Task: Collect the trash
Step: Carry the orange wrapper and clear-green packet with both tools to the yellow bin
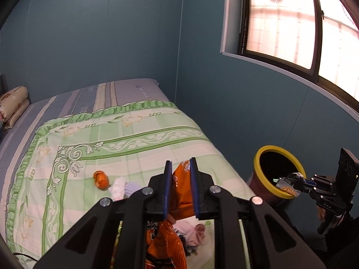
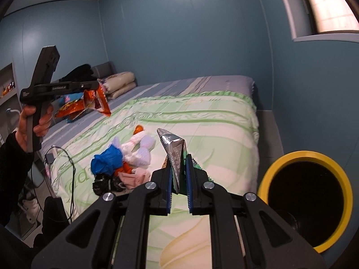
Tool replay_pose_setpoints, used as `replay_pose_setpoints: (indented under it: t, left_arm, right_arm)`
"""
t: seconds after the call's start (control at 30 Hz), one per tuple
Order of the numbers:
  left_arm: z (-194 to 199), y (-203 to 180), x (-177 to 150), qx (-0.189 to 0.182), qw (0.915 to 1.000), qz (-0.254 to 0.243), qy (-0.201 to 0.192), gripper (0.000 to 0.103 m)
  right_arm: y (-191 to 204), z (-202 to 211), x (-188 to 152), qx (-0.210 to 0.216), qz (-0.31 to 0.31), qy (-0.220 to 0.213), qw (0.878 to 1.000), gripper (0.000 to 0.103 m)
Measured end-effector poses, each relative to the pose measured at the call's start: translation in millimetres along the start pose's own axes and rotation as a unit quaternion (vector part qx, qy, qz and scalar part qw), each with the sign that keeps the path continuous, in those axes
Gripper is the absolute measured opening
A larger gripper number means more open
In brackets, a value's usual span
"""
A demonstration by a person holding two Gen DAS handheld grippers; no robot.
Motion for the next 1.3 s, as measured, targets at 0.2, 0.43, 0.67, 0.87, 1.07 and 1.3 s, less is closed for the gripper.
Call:
replay_pose_setpoints:
  t: [0.2,0.43,0.67,0.87,1.07,1.3]
  left_arm:
    - [-15.9,-44.4,12.3,-0.035,0.9993,-0.005,-0.012,0.015]
    - [-47.5,-95.3,23.5,-0.084,0.9963,-0.014,-0.014,0.015]
    - [-87.2,-147.8,30.3,-0.137,0.9903,-0.021,-0.011,0.015]
    - [-121.1,-185.2,31.8,-0.179,0.9837,-0.021,0.003,0.015]
    - [-152.1,-222.9,32.4,-0.208,0.9776,-0.024,0.016,0.015]
    - [-183.2,-257.0,22.1,-0.236,0.9710,-0.021,0.032,0.015]
  right_arm:
    - [-30.0,20.0,7.7,-0.037,-0.022,-0.026,0.999,0.009]
    - [-66.8,48.2,16.3,-0.089,-0.036,-0.056,0.994,0.009]
    - [-118.7,69.3,21.1,-0.149,-0.068,-0.067,0.984,0.010]
    - [-148.0,74.9,14.7,-0.179,-0.088,-0.064,0.978,0.010]
    - [-172.2,70.1,7.3,-0.200,-0.109,-0.058,0.972,0.010]
    - [-200.1,60.8,-6.4,-0.216,-0.139,-0.039,0.966,0.010]
Point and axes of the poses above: each gripper's, at about its wrist camera, not at the fingertips, and z roughly against the way its jaws point, y to its left, x to its top, the point moved 5 cm from there along -z, roughly the way its jaws point, and after that the axes turned 2 degrees about -y, right-handed, at the moved point
